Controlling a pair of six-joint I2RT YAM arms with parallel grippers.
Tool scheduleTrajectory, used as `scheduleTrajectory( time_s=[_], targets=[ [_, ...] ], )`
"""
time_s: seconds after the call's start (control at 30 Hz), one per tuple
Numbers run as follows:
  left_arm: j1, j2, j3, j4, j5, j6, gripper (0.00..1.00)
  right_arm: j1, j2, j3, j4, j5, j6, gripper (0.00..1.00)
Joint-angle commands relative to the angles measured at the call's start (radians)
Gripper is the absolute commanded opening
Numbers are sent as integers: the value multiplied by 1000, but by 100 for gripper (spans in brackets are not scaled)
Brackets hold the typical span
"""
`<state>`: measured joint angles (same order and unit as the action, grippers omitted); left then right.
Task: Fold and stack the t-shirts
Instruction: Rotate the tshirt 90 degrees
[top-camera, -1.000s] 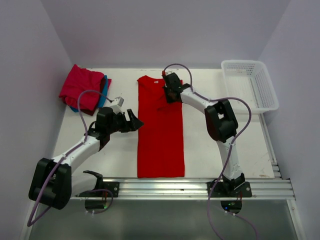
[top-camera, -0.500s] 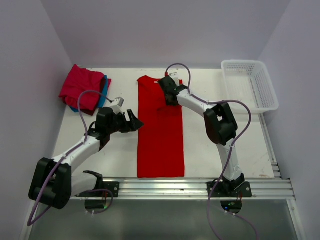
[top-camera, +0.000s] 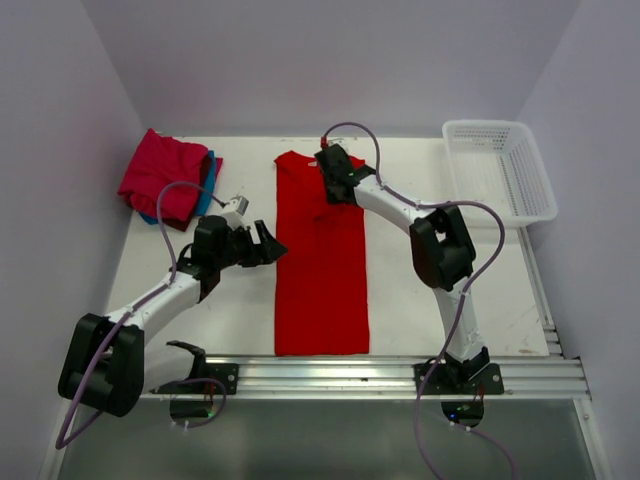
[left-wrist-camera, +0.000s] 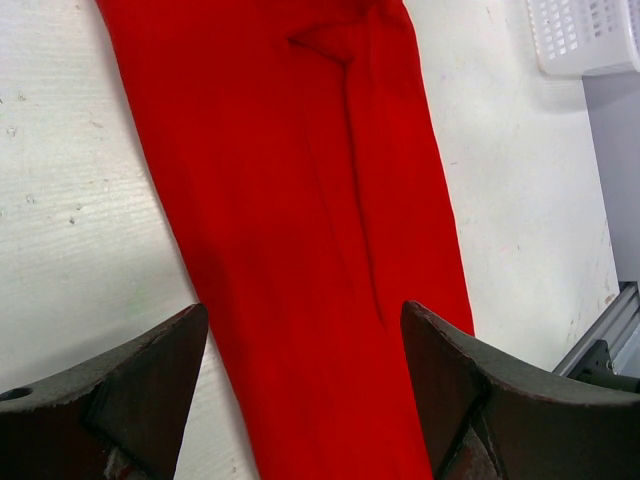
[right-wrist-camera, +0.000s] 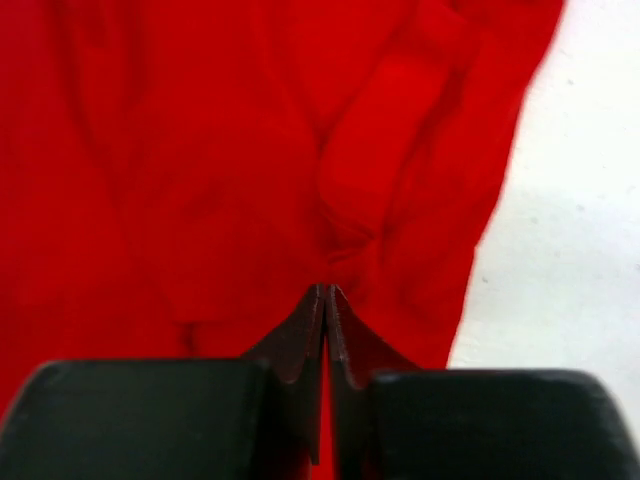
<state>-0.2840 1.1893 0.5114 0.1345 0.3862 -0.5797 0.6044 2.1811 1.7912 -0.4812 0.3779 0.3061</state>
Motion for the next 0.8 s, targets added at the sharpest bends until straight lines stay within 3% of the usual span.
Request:
scheduleTrajectory(
  time_s=[0.0, 0.47, 0.77],
  targets=[
    [-7, -7, -7, 34, 0, 27, 81, -8, -63, 98, 73, -143, -32, 0],
    [-7, -28, -16, 22, -6, 34, 81, -66, 244, 448, -175, -151, 39, 0],
    [-6, -23, -17, 37, -9, 32, 81, -80, 233, 376, -166, -134, 62, 0]
  ],
)
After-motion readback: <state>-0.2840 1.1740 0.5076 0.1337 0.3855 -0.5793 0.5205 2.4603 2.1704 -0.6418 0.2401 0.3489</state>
